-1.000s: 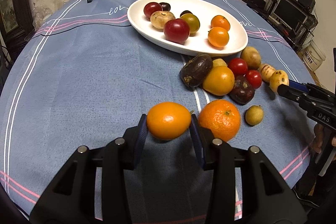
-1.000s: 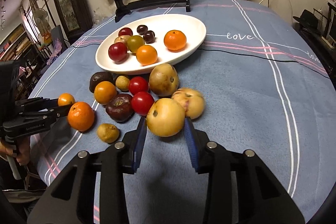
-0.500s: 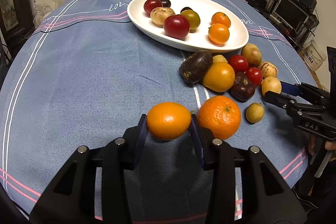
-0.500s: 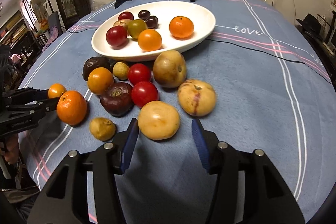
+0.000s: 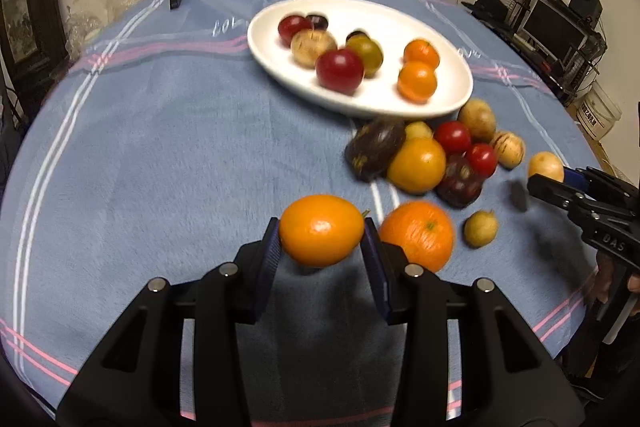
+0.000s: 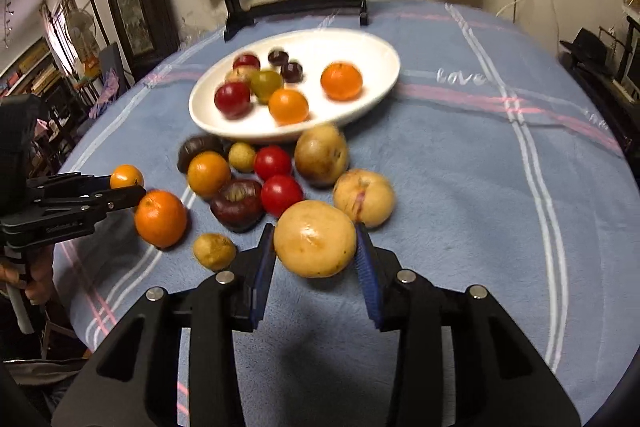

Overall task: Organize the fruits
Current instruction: 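Carry the orange fruit and pale yellow fruit to the plate, opening both tools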

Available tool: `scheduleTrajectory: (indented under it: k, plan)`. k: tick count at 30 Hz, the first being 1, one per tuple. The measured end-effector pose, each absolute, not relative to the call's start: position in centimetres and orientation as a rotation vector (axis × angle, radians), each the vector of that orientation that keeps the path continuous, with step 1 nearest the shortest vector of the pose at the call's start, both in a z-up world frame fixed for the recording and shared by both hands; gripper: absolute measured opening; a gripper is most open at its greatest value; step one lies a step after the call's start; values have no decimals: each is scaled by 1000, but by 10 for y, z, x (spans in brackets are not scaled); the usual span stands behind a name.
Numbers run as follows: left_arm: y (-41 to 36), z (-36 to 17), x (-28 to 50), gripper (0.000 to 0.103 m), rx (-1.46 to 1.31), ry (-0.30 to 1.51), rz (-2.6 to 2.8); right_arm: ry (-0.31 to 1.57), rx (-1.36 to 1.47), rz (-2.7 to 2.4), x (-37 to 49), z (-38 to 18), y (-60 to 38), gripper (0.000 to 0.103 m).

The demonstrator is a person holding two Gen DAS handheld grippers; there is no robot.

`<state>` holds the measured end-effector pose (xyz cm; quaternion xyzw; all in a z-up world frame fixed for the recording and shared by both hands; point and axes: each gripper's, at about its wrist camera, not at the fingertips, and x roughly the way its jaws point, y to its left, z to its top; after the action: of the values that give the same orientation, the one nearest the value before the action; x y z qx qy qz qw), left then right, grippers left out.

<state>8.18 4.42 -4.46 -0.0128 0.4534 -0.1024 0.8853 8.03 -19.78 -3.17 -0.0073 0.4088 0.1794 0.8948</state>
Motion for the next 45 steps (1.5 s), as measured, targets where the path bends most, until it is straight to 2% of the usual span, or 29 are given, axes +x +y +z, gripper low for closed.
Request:
scheduleTrajectory:
  k: [6, 11, 20, 27, 29, 30, 32, 33, 37, 39, 45]
  plan:
    - [31, -9, 99, 41, -2, 868, -244, 727, -2, 404, 88, 5, -196, 39]
    - [19, 12, 139, 41, -25, 840, -252, 701, -21, 409, 120, 16, -179, 39]
    - [2, -7, 216, 41, -45, 911, -209, 748, -59, 418, 191, 6, -145, 39]
    - [5, -22, 243, 42, -67, 952, -179, 826, -63, 424, 227, -14, -130, 40]
    - [7, -22, 245, 49, -70, 932, -159, 837, -61, 420, 230, -18, -129, 41]
    - [8, -21, 245, 59, -71, 924, -152, 841, -54, 417, 231, -19, -129, 43]
    - [11, -16, 244, 71, -80, 904, -138, 835, -39, 413, 230, -20, -134, 46]
    - [13, -14, 243, 73, -84, 897, -137, 827, -30, 411, 227, -18, -137, 53]
    - [19, -8, 235, 78, -104, 881, -116, 795, 1, 402, 214, -9, -149, 60]
    - [23, -4, 227, 84, -125, 874, -121, 780, 15, 399, 206, -5, -157, 66]
    - [28, 5, 187, 91, -124, 834, -125, 758, 29, 376, 177, 3, -181, 66]
